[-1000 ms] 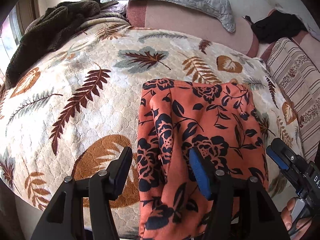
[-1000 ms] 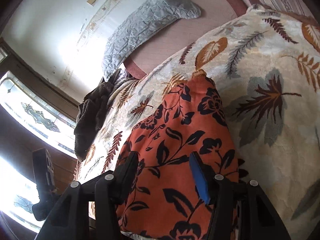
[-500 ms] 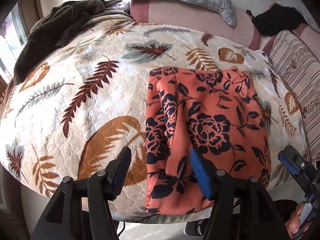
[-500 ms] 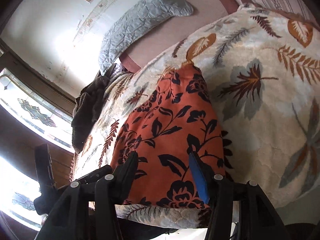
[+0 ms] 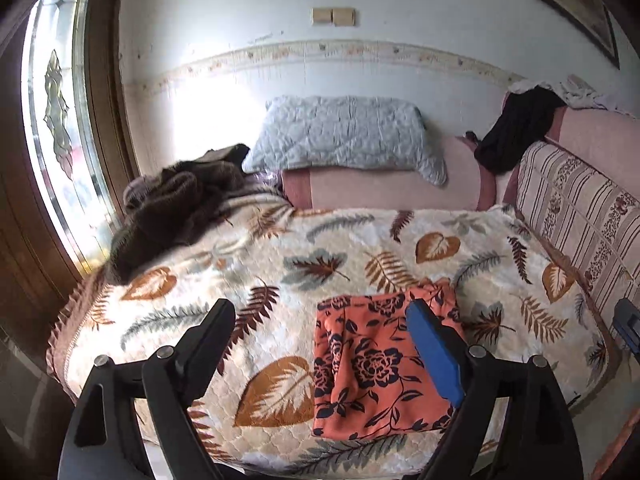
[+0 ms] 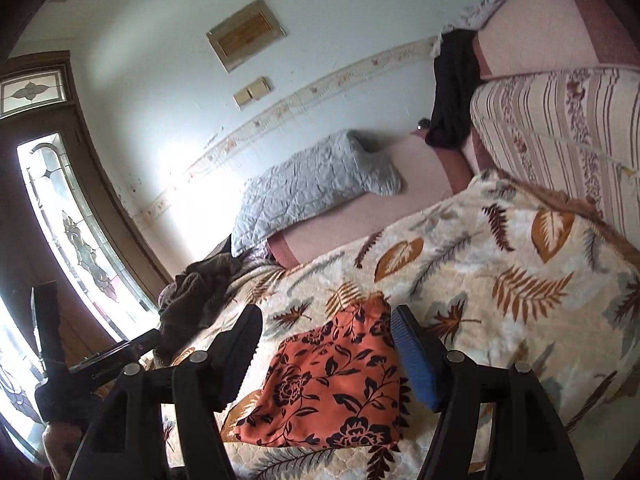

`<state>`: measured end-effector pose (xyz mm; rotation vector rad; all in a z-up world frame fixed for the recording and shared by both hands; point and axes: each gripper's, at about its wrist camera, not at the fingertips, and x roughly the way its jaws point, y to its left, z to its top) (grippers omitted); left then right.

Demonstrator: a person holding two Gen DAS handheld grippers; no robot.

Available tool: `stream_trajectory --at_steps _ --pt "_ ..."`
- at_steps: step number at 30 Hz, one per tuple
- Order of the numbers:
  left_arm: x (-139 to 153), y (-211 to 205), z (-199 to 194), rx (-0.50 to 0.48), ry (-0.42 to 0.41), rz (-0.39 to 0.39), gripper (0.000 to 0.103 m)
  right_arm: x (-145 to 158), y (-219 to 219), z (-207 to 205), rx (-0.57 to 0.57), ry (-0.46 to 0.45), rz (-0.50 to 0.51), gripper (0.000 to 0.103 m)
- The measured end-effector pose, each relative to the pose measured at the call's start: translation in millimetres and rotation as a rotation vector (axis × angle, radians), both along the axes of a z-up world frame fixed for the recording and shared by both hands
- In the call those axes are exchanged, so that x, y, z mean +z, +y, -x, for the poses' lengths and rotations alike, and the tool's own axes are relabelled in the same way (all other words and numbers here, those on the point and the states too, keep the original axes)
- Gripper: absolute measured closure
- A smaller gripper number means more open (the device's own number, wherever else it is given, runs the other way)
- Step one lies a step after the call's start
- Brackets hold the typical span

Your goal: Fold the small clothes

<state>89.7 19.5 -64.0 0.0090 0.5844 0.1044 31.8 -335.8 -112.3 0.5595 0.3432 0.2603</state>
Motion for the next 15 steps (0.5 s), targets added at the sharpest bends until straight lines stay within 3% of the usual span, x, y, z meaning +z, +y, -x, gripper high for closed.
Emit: stream_trajectory --at_steps 5,15 --pt "39.7 -9.2 35.1 0.012 -0.146 -0.059 0.002 33.9 -5.1 39.5 -0.050 -0.100 0.058 0.027" --pt "79.3 -27.0 87.1 0.029 -0.306 -0.140 0.000 62.2 6.5 82.8 -0.078 -0.186 0.156 0.027"
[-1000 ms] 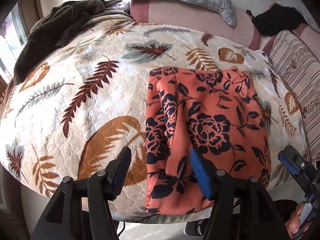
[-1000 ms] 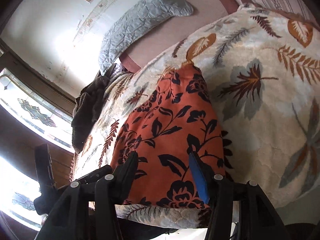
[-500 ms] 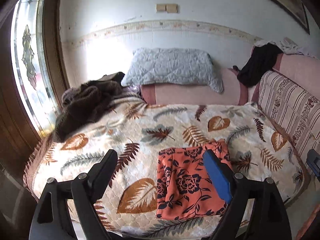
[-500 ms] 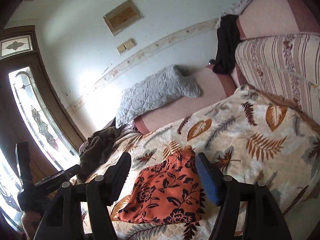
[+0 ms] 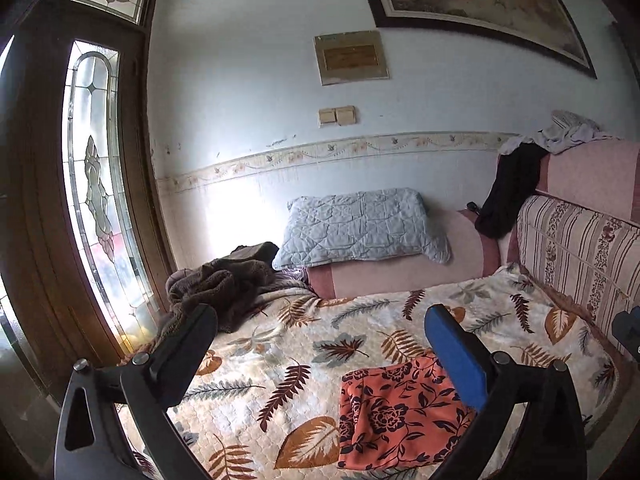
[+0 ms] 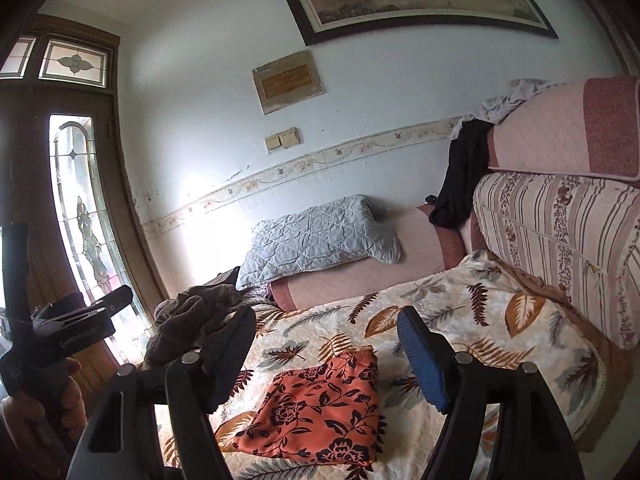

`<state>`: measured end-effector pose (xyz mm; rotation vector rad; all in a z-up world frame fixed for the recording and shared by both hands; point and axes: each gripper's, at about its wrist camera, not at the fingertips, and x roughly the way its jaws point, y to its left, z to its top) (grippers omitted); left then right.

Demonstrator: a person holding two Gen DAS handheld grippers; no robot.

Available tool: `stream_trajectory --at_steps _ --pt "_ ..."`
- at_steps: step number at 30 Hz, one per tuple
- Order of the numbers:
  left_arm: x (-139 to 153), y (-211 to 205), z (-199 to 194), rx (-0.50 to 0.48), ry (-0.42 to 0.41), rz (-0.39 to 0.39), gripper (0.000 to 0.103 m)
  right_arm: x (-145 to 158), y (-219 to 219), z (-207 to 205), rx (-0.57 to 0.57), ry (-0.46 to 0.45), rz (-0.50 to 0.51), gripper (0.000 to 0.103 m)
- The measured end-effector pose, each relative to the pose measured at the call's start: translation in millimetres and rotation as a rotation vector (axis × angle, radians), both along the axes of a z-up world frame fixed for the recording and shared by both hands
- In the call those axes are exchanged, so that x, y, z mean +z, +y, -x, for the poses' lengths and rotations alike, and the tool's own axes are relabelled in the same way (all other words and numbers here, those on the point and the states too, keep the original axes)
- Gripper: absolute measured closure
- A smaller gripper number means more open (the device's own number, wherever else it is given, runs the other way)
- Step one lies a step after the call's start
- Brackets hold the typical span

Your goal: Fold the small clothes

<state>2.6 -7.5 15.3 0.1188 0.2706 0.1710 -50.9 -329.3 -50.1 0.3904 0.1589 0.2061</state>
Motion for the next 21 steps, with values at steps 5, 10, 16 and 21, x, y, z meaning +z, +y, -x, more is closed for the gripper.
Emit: stream_trajectory --at_steps 5,10,16,21 --pt "14.5 -1.8 18.9 0.006 -0.047 -0.009 0.000 5.7 0.0 9.8 -0.008 -0.026 -0.008 0.027" --pt "21.8 -1.8 26.9 0.008 -0.062 -0.010 0.000 10.2 5.1 15.2 -0.047 -0.049 0.028 0.027" --pt "23.1 -5.3 29.9 0.008 -0.065 -0.020 0.000 11.3 11.4 16.7 -0.060 -0.048 0.066 0.027" --pt "23.8 -7.5 33.9 0.004 -0.069 -0.019 0.000 20.8 14.5 27.4 -0.088 -0.070 0.116 0.027"
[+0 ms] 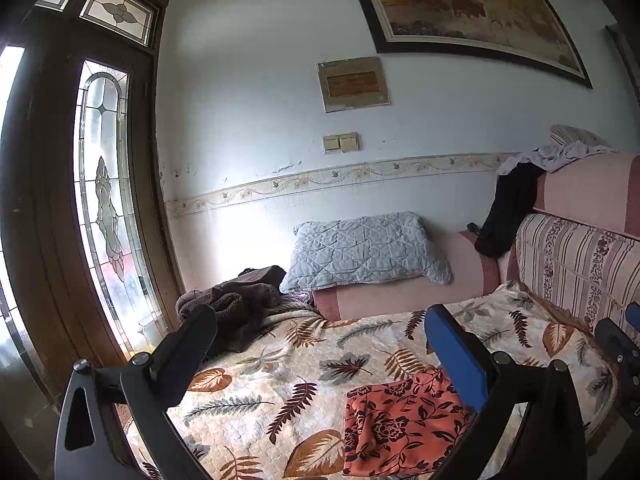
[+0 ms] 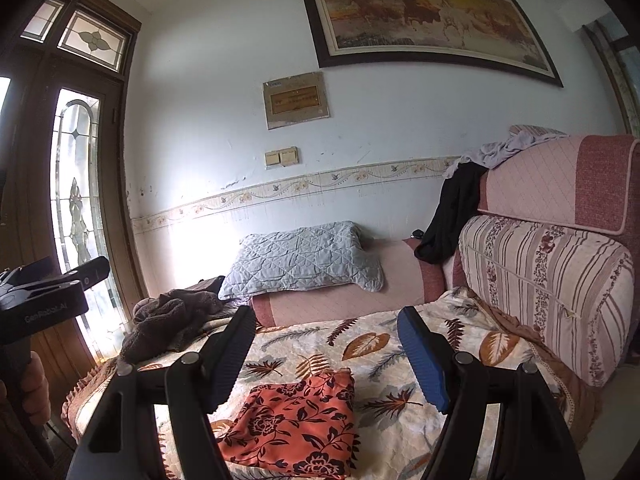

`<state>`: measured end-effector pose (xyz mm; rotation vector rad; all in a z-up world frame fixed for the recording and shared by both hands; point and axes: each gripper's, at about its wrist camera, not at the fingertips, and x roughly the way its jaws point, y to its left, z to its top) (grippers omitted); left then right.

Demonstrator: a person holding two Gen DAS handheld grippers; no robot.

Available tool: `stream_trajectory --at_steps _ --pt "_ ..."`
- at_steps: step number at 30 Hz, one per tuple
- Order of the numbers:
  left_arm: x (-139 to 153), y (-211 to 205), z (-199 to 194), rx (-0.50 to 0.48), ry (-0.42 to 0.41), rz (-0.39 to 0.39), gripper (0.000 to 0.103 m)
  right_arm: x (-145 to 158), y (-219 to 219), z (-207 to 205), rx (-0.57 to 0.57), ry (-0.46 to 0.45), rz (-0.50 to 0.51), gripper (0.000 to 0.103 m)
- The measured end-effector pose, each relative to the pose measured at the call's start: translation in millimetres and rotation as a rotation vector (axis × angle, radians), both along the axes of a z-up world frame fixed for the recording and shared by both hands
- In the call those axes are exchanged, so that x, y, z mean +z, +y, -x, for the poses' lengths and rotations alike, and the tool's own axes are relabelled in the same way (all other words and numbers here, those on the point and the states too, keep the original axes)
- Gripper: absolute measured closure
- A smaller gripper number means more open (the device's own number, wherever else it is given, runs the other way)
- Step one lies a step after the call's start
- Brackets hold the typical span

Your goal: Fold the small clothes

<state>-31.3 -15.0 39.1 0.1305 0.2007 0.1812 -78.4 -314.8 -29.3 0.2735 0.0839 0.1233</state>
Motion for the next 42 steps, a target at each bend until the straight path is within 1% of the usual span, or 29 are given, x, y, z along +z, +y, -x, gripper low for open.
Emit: stream_trajectory --at_steps 2,5,8,14,20,24,28,32,42 --pt "1.3 0.5 2.6 -0.002 -0.004 0.001 0.000 4.7 1.8 5.6 -0.003 -0.005 0.008 0.026" --pt "4.2 1.4 8.1 -0.006 -0.011 0.004 0.000 12.1 5.1 11.7 -0.007 0.003 0.020 0.023" --pt "7.2 5.0 14.5 -0.005 -0.023 0.012 0.000 17.7 9.9 17.4 -0.015 0.024 0.033 0.023" --pt "12.3 9.0 27.2 -0.003 -0.045 0.023 0.000 23.8 12.4 22.5 -0.028 0.076 0.024 0.023" --pt "16.2 9.2 37.6 0.013 -0.076 0.011 0.000 22.0 9.5 18.6 -0.074 0.141 0.015 0.022" --pt "18.3 9.6 41.9 0.014 -0.091 0.015 0.000 17.9 9.1 13.1 -0.081 0.184 0.012 0.022" --pt "19.5 7.7 45.9 0.021 -0.108 0.005 0.000 15.0 12.3 7.3 -0.094 0.219 0.036 0.022" --pt "19.3 6.3 47.4 0.017 -0.112 0.003 0.000 9.9 14.0 -0.5 -0.085 0.254 0.037 0.022" --pt "17.4 0.3 47.5 0.022 -0.123 -0.014 0.000 9.6 10.1 0.1 -0.082 0.242 0.020 0.022"
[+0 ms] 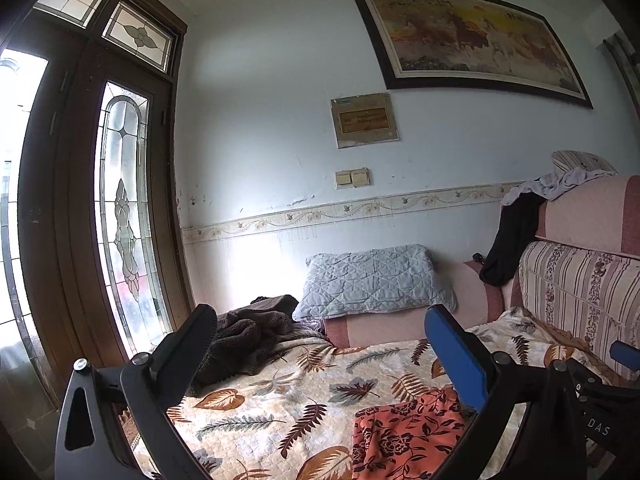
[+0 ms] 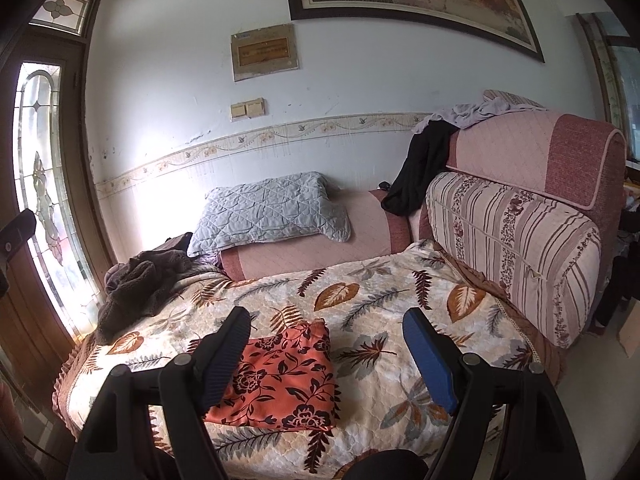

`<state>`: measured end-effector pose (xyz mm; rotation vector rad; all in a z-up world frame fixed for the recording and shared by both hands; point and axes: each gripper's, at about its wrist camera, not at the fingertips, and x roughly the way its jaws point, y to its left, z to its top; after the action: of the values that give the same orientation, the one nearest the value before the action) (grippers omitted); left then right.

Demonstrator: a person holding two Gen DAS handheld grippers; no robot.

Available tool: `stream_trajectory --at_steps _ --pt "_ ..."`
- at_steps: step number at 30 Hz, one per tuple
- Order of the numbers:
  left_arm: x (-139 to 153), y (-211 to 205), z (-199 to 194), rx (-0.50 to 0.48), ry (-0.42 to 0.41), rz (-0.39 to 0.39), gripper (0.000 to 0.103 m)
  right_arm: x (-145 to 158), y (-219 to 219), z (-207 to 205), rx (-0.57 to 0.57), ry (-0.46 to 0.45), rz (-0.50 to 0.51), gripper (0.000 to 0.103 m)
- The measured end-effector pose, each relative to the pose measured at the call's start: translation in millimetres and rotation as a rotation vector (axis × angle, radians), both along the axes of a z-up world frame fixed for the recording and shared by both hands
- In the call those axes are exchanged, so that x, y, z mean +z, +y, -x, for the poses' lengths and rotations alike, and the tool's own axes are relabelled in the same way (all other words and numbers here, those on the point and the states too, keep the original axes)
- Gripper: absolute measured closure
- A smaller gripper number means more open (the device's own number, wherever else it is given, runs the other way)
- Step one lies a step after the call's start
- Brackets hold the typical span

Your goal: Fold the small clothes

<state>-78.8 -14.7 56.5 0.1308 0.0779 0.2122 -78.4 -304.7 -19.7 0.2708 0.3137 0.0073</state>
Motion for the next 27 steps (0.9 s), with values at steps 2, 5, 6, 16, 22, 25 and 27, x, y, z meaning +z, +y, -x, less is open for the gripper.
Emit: stream_trajectory --at_steps 2,5,6,16,22,25,27 --pt "-1.1 -2.0 -0.8 -0.003 0.001 -0.005 0.000 -0.2 -2.0 0.3 -0.008 -0.001 -0.003 0.022" --pt "-2.7 -4.9 -1.9 -0.009 0.006 -0.012 0.000 0.1 -6.1 1.2 -0.020 -0.007 -0.015 0.022" --pt "-3.1 -5.8 -1.7 -0.010 0.007 -0.016 0.000 0.8 -7.4 2.9 -0.029 -0.015 -0.020 0.022" --pt "-0.1 -9.8 2.6 -0.026 -0.008 -0.017 0.000 18.0 -23.1 29.4 -0.122 -0.157 -0.063 0.022" --pt "2.7 -11.0 6.0 -0.029 -0.020 -0.020 0.000 21.6 -20.8 32.6 -0.124 -0.156 -0.057 0.022" --pt "2.5 -10.8 4.0 -0.019 -0.017 -0.024 0.000 21.8 -16.3 32.2 -0.118 -0.147 -0.044 0.022" --pt "1.0 -9.8 0.2 -0.012 -0.006 -0.024 0.000 21.6 -16.6 29.7 -0.112 -0.138 -0.037 0.022"
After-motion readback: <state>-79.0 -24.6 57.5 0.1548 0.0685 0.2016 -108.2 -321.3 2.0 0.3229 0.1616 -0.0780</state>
